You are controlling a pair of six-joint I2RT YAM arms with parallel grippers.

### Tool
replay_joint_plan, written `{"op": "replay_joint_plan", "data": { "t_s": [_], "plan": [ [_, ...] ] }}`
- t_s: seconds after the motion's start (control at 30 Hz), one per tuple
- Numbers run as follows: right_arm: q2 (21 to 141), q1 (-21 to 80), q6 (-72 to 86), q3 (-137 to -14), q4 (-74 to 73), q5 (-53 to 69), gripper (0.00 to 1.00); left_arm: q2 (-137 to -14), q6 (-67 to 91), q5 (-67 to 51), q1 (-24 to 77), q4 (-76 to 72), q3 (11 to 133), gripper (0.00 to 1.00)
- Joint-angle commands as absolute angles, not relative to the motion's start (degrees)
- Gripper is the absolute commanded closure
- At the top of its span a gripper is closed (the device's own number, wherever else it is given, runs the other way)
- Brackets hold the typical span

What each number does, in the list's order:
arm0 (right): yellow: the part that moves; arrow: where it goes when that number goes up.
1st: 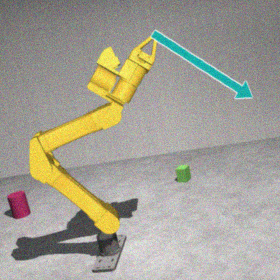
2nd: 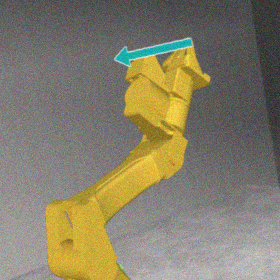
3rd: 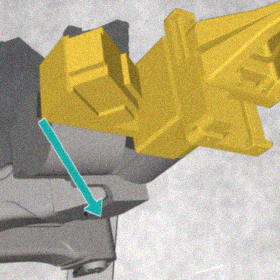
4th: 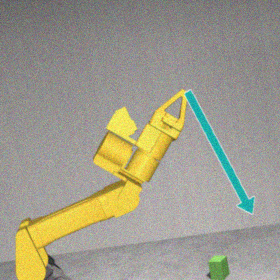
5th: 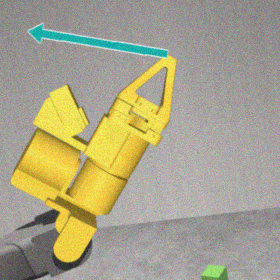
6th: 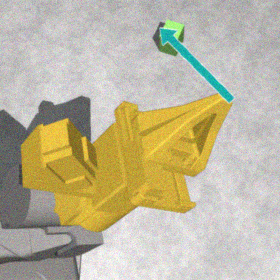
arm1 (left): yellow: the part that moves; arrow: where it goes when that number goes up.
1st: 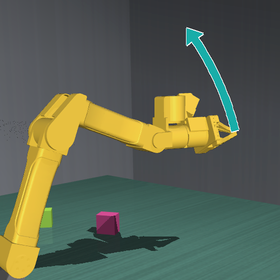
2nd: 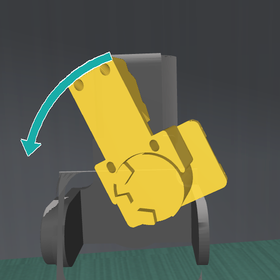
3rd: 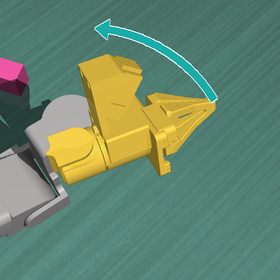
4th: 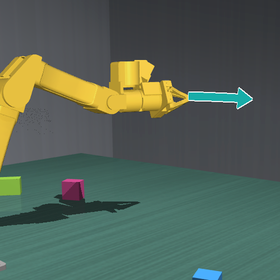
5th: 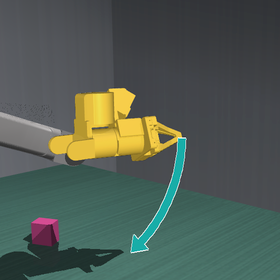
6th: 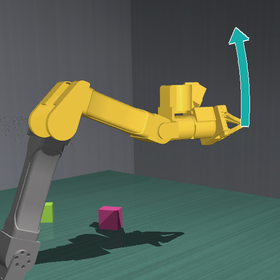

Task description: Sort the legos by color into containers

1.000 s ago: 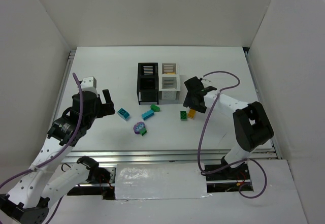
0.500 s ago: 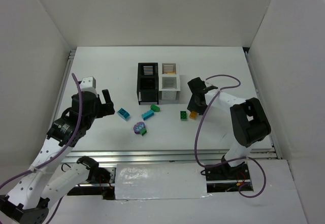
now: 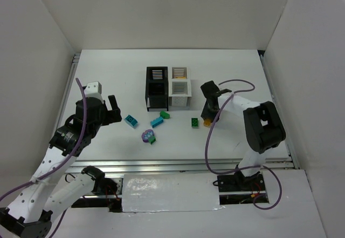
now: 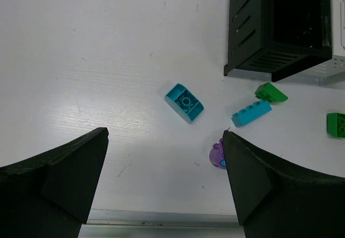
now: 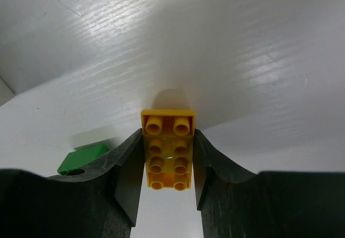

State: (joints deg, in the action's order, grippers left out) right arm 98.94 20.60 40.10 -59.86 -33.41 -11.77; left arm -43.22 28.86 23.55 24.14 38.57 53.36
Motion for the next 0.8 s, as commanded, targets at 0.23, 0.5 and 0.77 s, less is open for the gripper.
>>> {"op": "replay_joint_plan", "data": {
  "t_s": [0.23, 0.5, 0.77],
  "plan": [
    [83.1, 20.0, 38.9, -63.7, -29.5, -15.6, 1.0, -43.4, 29.0, 23.4, 24.0, 37.1, 55.1, 0.0],
    [82.6, 21.4, 28.6, -68.4, -6.9, -13.8, 1.0, -42.9, 28.8, 22.5, 23.3, 36.4, 54.8, 0.0],
    [103.3, 24.5, 29.4, -91.8, -8.8, -19.1, 1.0, -42.3, 29.0, 22.4, 22.9, 36.2, 54.1, 0.0]
  ]
}}
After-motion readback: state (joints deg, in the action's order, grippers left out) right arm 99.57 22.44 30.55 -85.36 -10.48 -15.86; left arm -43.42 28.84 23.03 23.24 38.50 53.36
